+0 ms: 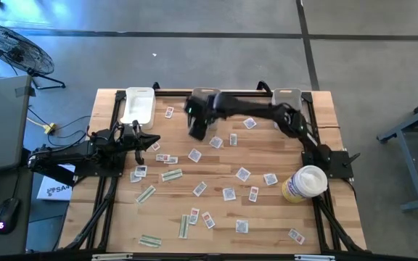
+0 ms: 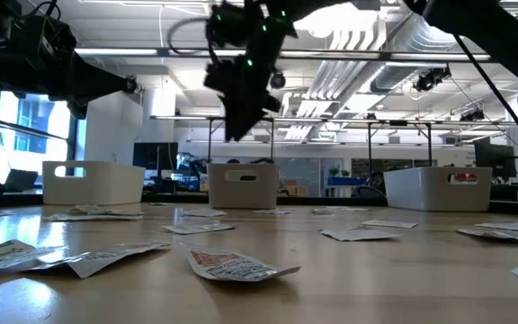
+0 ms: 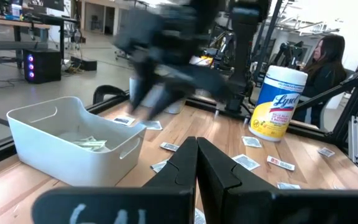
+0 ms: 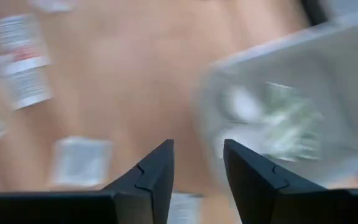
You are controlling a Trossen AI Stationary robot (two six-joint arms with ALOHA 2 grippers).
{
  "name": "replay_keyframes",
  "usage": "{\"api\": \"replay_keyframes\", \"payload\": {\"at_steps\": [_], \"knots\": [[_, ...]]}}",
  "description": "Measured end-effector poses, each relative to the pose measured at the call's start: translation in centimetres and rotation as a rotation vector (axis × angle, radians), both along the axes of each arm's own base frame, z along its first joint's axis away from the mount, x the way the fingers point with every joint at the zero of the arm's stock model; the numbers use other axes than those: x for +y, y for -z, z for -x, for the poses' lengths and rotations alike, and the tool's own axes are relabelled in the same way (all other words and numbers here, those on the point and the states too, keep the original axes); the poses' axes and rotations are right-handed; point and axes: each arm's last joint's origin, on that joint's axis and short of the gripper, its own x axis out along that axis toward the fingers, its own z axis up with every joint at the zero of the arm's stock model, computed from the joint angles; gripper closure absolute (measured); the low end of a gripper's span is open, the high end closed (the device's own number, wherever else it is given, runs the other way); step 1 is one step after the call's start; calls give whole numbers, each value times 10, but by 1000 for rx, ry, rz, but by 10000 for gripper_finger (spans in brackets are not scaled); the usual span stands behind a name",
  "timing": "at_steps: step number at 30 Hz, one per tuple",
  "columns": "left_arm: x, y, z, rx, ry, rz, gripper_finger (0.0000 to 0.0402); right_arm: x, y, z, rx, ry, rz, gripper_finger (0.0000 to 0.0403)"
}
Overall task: Pick & Place First Aid Supplies
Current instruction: Put the orange pad into the right gray bin
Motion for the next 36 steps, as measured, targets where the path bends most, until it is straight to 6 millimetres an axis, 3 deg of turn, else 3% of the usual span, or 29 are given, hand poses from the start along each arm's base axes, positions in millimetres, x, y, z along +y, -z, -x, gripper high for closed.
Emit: {"api": "replay_keyframes", "payload": {"at_steps": [7,14,19,30,36], "knots": [[0,0,0,0,0,0,401,111,1,-16,-41,-215,26,269],[0,0,0,0,0,0,401,202,28,-25,-87,-370,23,269],[0,0,0,1,1,0,401,231,50,-21,-23,-386,53,269],[0,0,0,0,1,0,401,318,60,19,81,-639,-47,270],[0,0,0,0,0,0,401,324,87,21,61,-672,-64,270]]}}
